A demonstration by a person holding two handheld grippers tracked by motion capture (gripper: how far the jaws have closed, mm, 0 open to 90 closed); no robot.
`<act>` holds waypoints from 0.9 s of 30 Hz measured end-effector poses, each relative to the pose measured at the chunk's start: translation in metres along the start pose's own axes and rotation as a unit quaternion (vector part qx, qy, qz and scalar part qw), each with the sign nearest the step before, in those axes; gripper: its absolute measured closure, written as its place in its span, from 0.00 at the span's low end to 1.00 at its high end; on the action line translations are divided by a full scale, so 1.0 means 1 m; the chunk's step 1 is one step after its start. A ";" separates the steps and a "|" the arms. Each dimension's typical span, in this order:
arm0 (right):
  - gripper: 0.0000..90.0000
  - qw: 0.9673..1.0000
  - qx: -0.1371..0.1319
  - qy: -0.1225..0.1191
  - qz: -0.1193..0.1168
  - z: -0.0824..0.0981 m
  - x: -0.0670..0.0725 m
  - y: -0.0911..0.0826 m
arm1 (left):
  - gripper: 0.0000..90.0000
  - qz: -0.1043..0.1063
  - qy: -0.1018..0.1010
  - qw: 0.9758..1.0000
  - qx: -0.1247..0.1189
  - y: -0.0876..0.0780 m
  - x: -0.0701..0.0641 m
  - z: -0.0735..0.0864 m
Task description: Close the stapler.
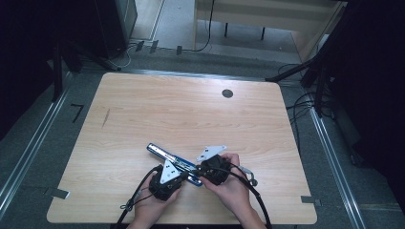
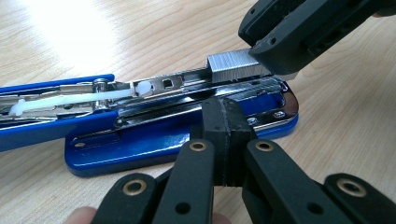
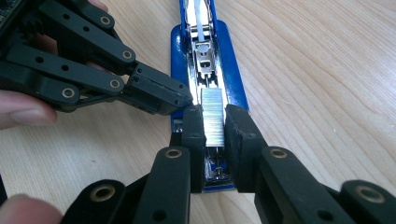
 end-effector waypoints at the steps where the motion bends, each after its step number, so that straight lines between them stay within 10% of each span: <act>1: 0.89 1.000 0.000 0.000 0.000 0.000 0.000 0.000 | 1.00 0.000 0.000 1.000 0.000 0.000 0.000 0.000; 27: 0.89 1.000 0.002 -0.007 0.001 0.000 -0.002 0.002 | 1.00 0.001 -0.001 1.000 0.000 0.000 0.000 0.000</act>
Point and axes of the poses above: each handheld gripper's, and its own axes: y roughly forward along the jaws, z roughly out of its underside, x roughly to its left, the point moved 6 cm from there along y, roughly forward along the jaws, and after that the axes turned 9 degrees about -x, right-handed, at the moved point
